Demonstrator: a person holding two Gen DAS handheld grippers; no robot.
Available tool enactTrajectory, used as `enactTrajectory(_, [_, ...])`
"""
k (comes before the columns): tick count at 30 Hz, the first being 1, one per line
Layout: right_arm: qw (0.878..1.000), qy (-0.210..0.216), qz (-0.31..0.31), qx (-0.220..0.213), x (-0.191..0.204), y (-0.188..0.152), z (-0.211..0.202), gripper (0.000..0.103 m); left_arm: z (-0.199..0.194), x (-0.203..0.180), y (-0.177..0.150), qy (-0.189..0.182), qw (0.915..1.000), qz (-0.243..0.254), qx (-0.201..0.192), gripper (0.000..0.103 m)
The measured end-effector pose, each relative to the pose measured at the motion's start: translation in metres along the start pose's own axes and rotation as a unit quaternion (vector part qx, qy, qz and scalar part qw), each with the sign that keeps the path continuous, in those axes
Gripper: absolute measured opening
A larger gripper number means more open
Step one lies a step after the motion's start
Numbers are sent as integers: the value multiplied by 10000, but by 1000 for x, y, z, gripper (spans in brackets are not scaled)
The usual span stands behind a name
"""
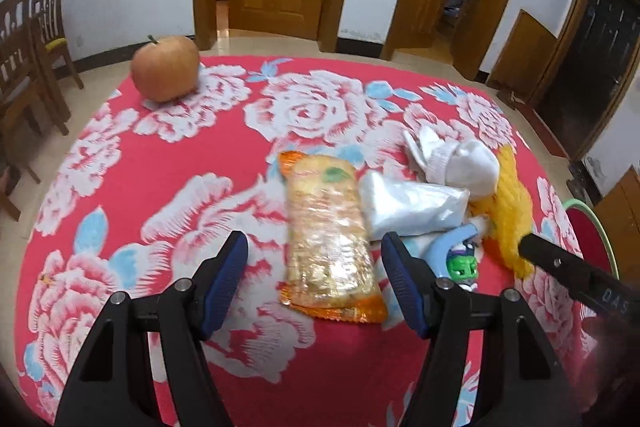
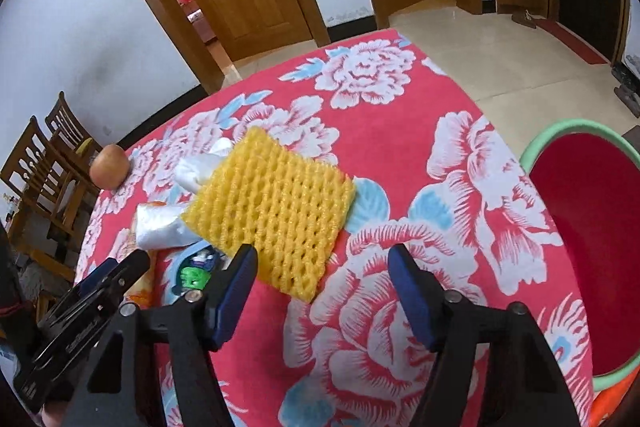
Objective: Collect trash
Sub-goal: 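Grasp the yellow foam net with the right tool while the left tool grasps the snack package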
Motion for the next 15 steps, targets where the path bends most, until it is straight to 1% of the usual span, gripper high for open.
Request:
enactTrajectory(1, [10000, -40, -15, -5, 0, 0, 1, 66, 2, -1, -1, 33, 10000, 39, 25, 69])
enactTrajectory(3, [9999, -80, -56, -49, 0, 1, 2, 64, 4, -1, -3, 107, 9999, 79, 80, 69])
enactTrajectory(6, [9995, -197, -175, -147, 2, 1, 3, 60, 7, -1, -4, 171, 9997, 123, 106, 62])
enactTrajectory(8, [9991, -242, -289, -204, 4, -1, 3, 57, 7, 0, -4, 181, 9997, 117, 95, 62])
enactTrajectory(10, [9987, -231, -387, -235, 8, -2, 3, 48, 6, 0, -5, 199, 9997, 120, 96, 62])
enactTrajectory(11, [9985, -206, -443, -244, 10, -2, 3, 45, 6, 0, -4, 203, 9997, 121, 98, 62])
enactTrajectory(12, [9984, -186, -478, -247, 12, -3, 3, 39, 6, 0, -5, 212, 9996, 127, 100, 62])
enactTrajectory(13, [9984, -133, -502, -244, 14, -4, 3, 31, 6, 1, -5, 228, 9996, 131, 97, 60])
enactTrajectory(14, [9984, -59, -520, -228, 17, -4, 3, 27, 6, 1, -4, 239, 9996, 127, 93, 59])
enactTrajectory(15, [9982, -64, -535, -245, 18, -4, 2, 24, 6, 1, -4, 232, 9996, 128, 88, 55])
Point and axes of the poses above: each gripper's, at about its wrist camera, not at the fingertips, and z roughly the way its jaws point, x to its left, y to its top, the point moved 10 cm from there along z, roughly the way its jaws point, and after that the axes turned 10 degrees about -y, right-handed, at the moved point
